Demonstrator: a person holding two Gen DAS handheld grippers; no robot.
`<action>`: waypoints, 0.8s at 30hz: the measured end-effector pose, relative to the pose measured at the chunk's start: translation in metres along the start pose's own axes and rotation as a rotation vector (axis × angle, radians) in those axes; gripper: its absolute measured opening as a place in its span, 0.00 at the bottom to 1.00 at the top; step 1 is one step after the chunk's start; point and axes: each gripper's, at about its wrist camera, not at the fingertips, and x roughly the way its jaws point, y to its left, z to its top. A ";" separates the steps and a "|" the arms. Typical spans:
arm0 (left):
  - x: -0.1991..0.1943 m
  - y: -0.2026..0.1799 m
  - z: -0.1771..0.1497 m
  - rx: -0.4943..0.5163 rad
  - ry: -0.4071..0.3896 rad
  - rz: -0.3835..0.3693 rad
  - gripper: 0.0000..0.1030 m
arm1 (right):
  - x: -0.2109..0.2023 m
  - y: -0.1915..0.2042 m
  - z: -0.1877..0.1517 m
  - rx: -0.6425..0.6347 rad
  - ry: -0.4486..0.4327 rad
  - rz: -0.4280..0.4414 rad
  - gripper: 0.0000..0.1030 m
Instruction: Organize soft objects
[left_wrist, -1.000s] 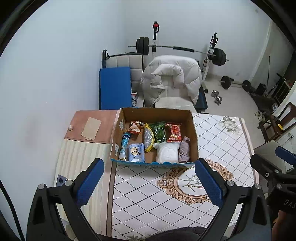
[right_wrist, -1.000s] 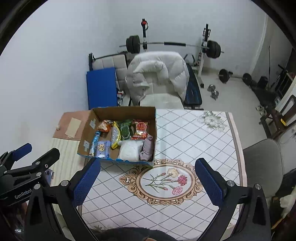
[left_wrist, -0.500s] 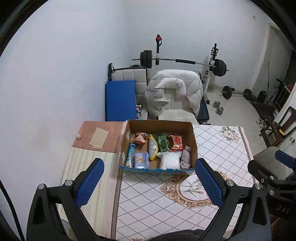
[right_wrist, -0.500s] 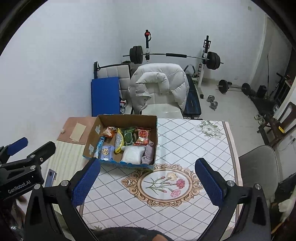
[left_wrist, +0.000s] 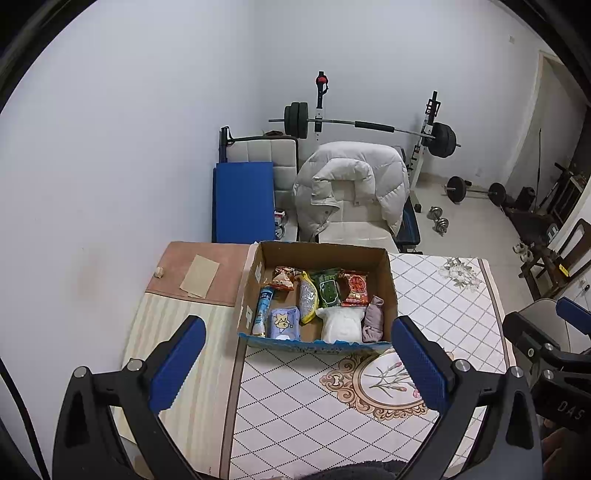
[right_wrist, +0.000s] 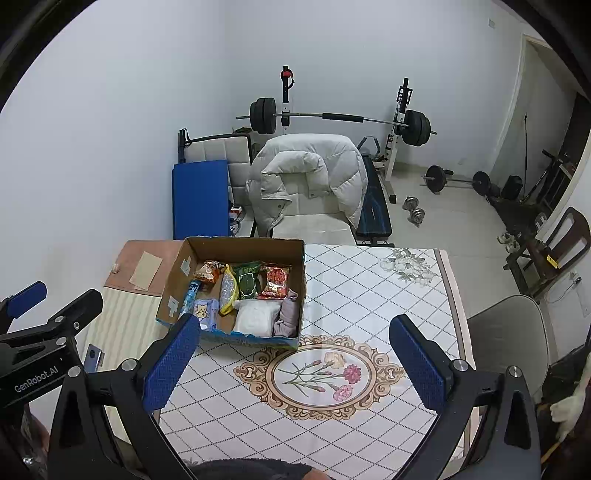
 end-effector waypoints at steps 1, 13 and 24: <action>0.000 0.000 0.000 0.001 -0.001 0.001 1.00 | 0.000 0.000 0.000 0.001 -0.001 -0.002 1.00; 0.001 0.000 0.003 0.004 0.009 0.006 1.00 | 0.002 -0.005 0.002 0.000 -0.001 -0.021 1.00; 0.002 0.000 0.004 0.018 0.011 0.005 1.00 | 0.000 -0.009 0.001 0.001 -0.004 -0.025 1.00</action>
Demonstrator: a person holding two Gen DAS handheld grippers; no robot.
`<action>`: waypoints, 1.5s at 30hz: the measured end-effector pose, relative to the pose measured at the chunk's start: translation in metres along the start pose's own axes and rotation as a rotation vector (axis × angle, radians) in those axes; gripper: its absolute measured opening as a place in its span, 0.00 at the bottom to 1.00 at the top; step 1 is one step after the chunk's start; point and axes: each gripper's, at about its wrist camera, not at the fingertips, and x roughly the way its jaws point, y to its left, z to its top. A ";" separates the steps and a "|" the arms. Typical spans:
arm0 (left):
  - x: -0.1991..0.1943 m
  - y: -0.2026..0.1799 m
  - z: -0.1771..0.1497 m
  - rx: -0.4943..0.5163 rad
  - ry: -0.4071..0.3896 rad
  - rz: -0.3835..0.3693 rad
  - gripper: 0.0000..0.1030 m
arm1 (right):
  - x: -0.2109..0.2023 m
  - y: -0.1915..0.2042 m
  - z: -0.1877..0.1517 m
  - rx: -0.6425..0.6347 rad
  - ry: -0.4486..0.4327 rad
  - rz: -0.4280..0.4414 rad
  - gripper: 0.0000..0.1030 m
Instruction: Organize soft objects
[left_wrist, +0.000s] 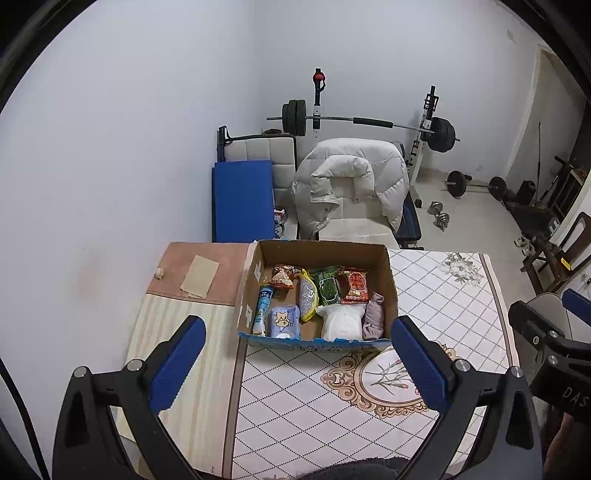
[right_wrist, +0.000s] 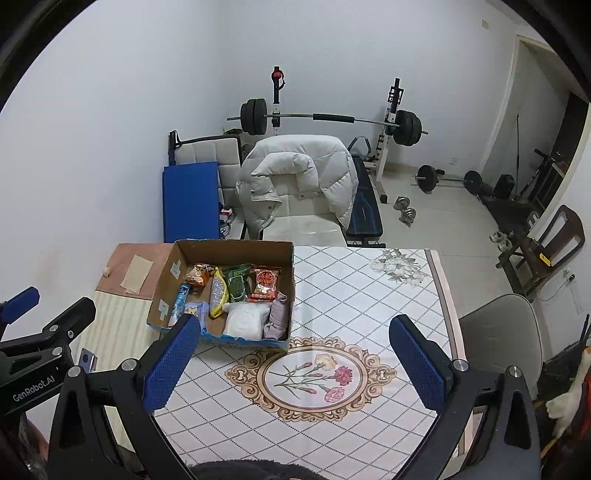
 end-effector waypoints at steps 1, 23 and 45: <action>0.000 -0.001 0.000 -0.001 -0.001 0.000 1.00 | 0.000 0.000 0.000 0.000 -0.002 0.000 1.00; 0.000 0.000 0.001 0.008 -0.005 -0.007 1.00 | -0.007 -0.010 0.001 0.011 -0.013 -0.015 1.00; -0.006 0.003 0.001 0.003 -0.012 -0.012 1.00 | -0.018 -0.006 -0.001 0.015 -0.019 -0.015 1.00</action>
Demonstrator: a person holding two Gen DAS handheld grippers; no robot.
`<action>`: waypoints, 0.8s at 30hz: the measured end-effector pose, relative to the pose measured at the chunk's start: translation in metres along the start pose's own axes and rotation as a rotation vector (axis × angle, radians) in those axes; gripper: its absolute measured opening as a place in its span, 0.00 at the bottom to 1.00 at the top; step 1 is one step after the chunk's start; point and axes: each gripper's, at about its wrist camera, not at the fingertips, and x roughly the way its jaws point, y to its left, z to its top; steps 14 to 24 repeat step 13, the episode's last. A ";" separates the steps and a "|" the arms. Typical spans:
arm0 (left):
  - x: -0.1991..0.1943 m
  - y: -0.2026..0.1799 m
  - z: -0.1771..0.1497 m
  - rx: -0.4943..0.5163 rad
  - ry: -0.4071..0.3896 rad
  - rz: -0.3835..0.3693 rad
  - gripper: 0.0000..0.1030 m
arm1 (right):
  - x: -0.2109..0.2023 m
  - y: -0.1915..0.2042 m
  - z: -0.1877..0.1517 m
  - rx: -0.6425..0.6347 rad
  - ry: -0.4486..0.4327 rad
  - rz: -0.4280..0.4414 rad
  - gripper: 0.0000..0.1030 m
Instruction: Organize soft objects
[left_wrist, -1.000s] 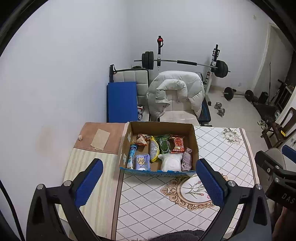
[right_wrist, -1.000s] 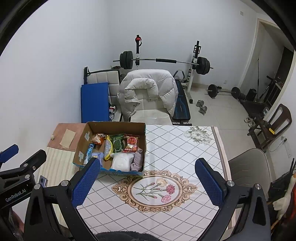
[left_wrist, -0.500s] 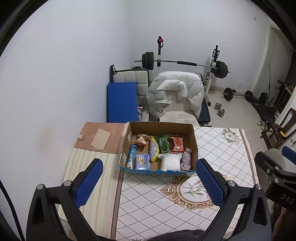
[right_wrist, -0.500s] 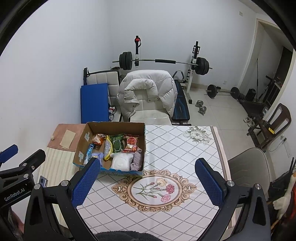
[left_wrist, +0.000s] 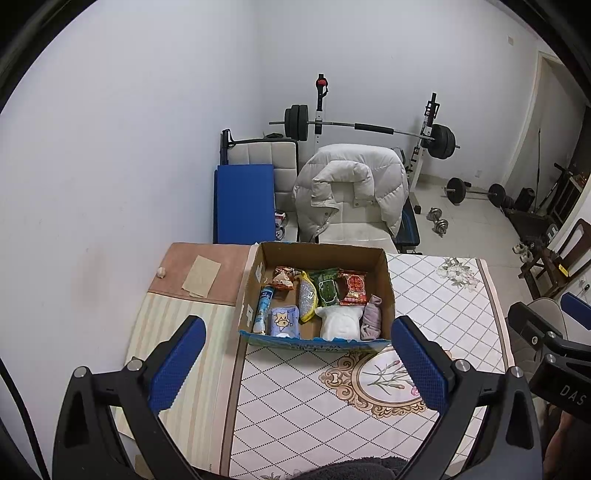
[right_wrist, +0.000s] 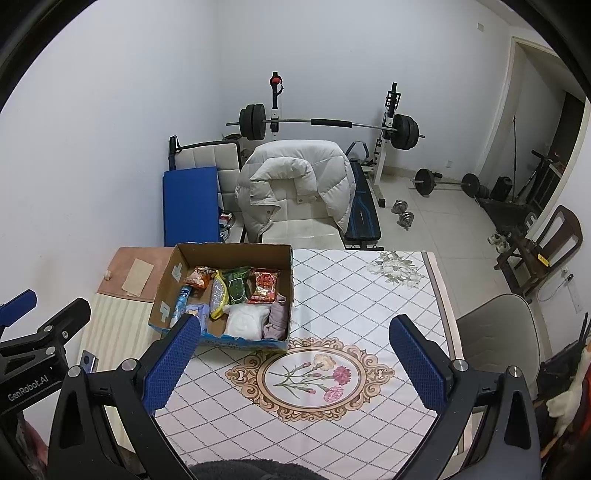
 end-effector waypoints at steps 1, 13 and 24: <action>-0.001 0.000 0.000 -0.001 0.000 0.001 1.00 | -0.001 0.000 0.000 -0.001 -0.002 0.000 1.00; -0.009 -0.001 -0.006 -0.024 -0.007 -0.017 1.00 | -0.003 0.003 -0.002 -0.005 -0.003 0.002 1.00; -0.009 -0.001 -0.006 -0.024 -0.007 -0.017 1.00 | -0.003 0.003 -0.002 -0.005 -0.003 0.002 1.00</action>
